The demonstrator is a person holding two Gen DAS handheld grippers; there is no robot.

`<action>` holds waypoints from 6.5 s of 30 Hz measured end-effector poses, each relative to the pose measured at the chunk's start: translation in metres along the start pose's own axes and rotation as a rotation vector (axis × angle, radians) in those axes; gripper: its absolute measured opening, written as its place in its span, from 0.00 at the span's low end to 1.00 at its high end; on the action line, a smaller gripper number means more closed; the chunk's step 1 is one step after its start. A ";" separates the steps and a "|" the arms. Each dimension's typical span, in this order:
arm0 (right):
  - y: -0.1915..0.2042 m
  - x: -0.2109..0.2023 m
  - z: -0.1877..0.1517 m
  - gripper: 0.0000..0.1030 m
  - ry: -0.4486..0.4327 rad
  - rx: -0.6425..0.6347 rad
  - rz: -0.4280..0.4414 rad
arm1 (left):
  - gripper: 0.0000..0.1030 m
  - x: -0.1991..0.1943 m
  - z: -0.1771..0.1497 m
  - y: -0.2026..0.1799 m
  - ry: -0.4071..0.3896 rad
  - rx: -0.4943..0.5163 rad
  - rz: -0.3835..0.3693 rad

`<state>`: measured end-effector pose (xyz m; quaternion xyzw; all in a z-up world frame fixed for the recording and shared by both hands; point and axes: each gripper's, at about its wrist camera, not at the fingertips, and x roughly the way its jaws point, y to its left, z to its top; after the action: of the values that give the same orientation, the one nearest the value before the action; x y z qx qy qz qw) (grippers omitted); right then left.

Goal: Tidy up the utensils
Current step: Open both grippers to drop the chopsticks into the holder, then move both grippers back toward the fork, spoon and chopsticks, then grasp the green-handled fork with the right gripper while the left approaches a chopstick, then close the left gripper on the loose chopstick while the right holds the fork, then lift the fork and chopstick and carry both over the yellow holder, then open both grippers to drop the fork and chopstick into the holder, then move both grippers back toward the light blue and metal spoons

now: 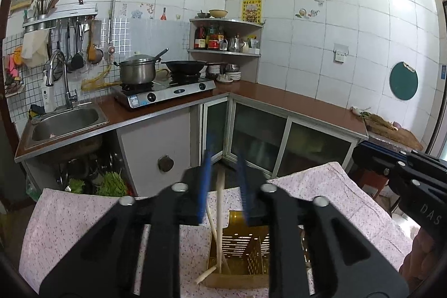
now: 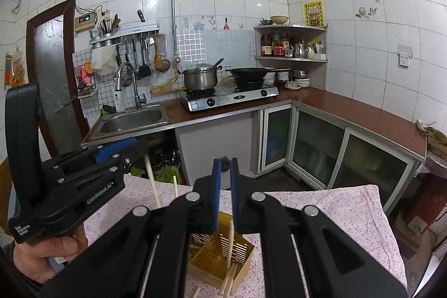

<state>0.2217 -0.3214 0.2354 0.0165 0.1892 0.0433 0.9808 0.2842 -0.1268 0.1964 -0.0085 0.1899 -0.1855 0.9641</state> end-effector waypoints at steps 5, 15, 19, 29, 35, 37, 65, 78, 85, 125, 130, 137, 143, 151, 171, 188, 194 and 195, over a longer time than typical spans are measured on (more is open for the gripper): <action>-0.005 -0.026 0.000 0.07 -0.027 0.012 -0.014 | 0.19 -0.026 0.001 0.001 -0.023 0.004 0.009; -0.051 -0.087 -0.068 0.32 0.038 0.061 -0.085 | 0.30 -0.089 -0.065 0.012 0.026 -0.016 0.029; -0.066 -0.097 -0.137 0.32 0.137 0.077 -0.120 | 0.39 -0.104 -0.130 0.018 0.100 -0.032 0.044; -0.065 -0.106 -0.277 0.32 0.340 0.165 -0.102 | 0.40 -0.127 -0.278 0.026 0.314 -0.114 0.074; -0.050 -0.101 -0.289 0.32 0.363 0.151 -0.076 | 0.40 -0.133 -0.299 0.023 0.362 -0.128 0.066; -0.042 -0.097 -0.287 0.32 0.367 0.141 -0.056 | 0.40 -0.132 -0.296 0.020 0.366 -0.128 0.066; 0.022 0.011 -0.282 0.23 0.542 0.008 -0.054 | 0.51 -0.057 -0.258 0.005 0.483 -0.053 0.012; -0.049 0.019 -0.262 0.23 0.507 0.125 -0.018 | 0.50 0.055 -0.241 -0.046 0.616 0.014 0.000; -0.059 0.021 -0.259 0.23 0.492 0.157 0.000 | 0.05 0.061 -0.247 -0.061 0.600 0.073 0.024; 0.000 -0.091 -0.104 0.22 0.071 0.059 0.038 | 0.04 -0.119 -0.108 -0.014 0.037 -0.068 -0.109; 0.007 -0.087 -0.077 0.22 0.040 0.046 0.044 | 0.04 -0.109 -0.081 -0.010 0.004 -0.080 -0.139; 0.010 -0.080 -0.068 0.22 0.034 0.037 0.053 | 0.04 -0.103 -0.067 -0.014 0.000 -0.076 -0.130; 0.011 -0.076 -0.069 0.22 0.037 0.035 0.056 | 0.04 -0.102 -0.066 -0.018 0.001 -0.059 -0.114; 0.011 -0.075 -0.060 0.22 0.023 0.037 0.049 | 0.04 -0.102 -0.051 -0.023 -0.022 -0.037 -0.093; -0.001 0.006 -0.036 0.23 0.027 0.025 -0.018 | 0.04 -0.042 -0.015 -0.020 -0.014 0.014 -0.036; -0.057 -0.071 -0.092 0.33 0.090 0.017 -0.067 | 0.33 -0.078 -0.090 0.006 0.115 -0.087 0.039; -0.081 -0.071 -0.195 0.33 0.309 0.013 -0.079 | 0.35 -0.075 -0.180 -0.015 0.316 -0.166 -0.013; -0.082 -0.070 -0.209 0.33 0.332 0.015 -0.076 | 0.35 -0.074 -0.196 -0.022 0.346 -0.168 -0.015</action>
<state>0.0860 -0.4060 0.0637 0.0093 0.3493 0.0068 0.9369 0.1409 -0.1097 0.0437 -0.0583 0.3676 -0.1747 0.9116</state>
